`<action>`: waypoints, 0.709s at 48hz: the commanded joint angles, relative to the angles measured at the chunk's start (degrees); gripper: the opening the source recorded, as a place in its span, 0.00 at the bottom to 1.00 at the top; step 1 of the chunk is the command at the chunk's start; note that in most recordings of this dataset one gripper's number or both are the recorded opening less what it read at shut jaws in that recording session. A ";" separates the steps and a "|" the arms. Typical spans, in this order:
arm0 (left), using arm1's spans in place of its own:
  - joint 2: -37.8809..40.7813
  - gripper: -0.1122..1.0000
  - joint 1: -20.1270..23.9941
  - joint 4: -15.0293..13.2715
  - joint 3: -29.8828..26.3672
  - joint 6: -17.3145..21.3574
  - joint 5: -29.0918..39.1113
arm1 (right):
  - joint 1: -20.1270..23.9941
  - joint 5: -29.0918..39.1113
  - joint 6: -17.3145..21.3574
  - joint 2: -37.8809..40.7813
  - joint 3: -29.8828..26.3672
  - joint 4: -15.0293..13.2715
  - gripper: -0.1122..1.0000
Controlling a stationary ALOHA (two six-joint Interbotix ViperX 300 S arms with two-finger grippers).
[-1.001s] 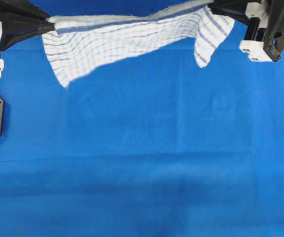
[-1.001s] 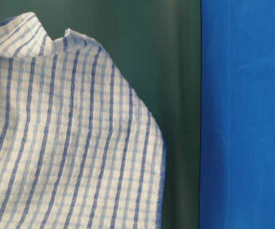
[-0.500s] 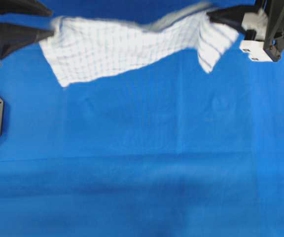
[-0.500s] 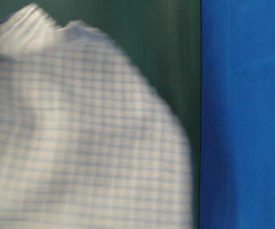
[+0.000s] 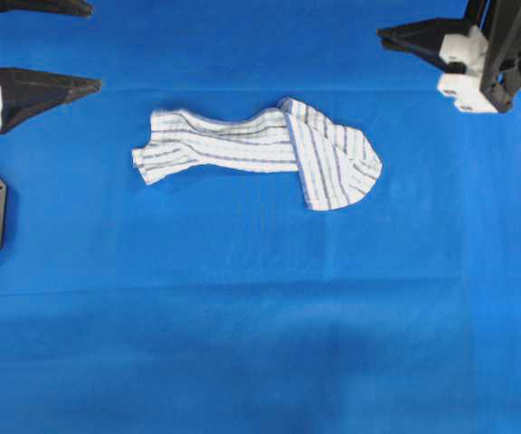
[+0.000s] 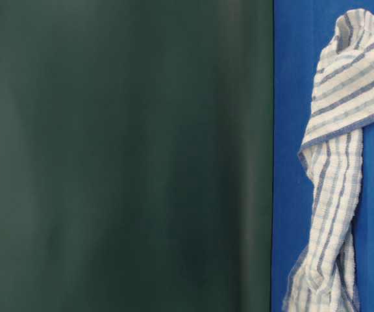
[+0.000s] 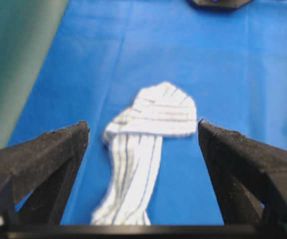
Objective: Lift the towel with both arms.
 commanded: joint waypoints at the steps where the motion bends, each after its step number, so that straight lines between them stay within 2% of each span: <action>1: 0.70 0.91 0.09 0.00 0.88 -0.09 -1.32 | 0.00 -0.79 0.09 -0.70 1.49 -0.09 0.66; 6: 1.93 0.91 0.09 0.00 4.66 -0.09 -4.04 | 0.00 -3.43 0.70 -0.35 5.45 -0.09 0.66; 16: 4.31 0.91 0.09 -0.09 11.78 0.09 -13.80 | 0.00 -11.69 3.25 0.26 12.57 -0.18 0.67; 34: 8.70 0.91 0.18 0.00 19.86 0.18 -27.16 | -0.18 -24.52 6.15 3.25 22.68 -0.09 0.66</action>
